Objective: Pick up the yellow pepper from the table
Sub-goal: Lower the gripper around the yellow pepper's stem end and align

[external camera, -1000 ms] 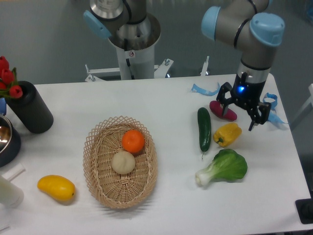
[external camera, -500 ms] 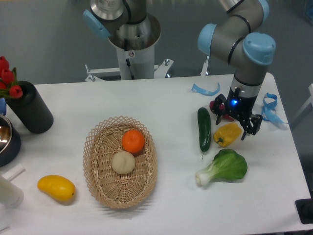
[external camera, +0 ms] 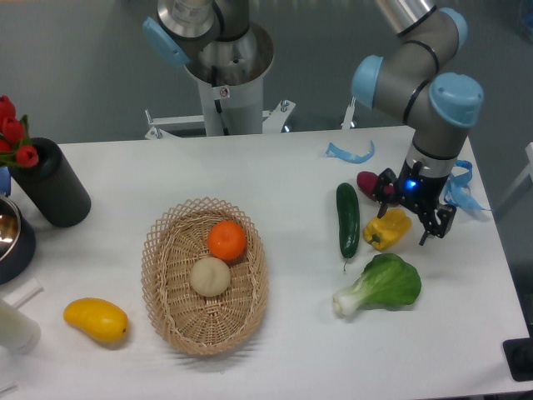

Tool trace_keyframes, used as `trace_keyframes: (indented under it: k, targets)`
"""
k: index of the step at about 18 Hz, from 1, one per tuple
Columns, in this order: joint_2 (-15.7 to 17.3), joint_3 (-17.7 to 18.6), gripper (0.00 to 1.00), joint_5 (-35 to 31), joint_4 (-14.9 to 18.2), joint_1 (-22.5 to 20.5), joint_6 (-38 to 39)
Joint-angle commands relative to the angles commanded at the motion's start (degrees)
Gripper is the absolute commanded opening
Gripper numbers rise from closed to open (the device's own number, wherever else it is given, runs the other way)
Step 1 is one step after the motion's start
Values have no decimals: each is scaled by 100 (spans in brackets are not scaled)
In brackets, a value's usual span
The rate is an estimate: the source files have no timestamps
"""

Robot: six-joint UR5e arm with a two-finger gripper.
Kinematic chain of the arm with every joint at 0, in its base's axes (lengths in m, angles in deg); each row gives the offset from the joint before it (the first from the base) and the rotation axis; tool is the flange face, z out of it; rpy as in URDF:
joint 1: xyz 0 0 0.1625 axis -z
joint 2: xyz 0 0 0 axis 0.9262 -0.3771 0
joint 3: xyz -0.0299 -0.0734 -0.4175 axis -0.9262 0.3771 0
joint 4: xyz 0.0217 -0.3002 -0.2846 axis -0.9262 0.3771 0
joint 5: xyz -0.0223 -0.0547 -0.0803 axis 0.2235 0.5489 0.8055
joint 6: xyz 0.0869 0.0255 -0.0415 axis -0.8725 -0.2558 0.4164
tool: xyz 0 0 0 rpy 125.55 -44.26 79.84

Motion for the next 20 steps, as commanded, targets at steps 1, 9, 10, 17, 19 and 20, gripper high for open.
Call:
trace_keyframes:
  k: [1,9,10,17,19,20]
  targets:
    - [-35,17,100,0,0,0,-89]
    - [-184,123,100,-18,-53,44,-37]
    - [-246,114,100,-26,-61,79,-28]
    - [-290,114,100,-61,-79,79,-98]
    - [-299,141,100,-280,-79,88,-107]
    - [-290,123,100,-325,-79,96,-124]
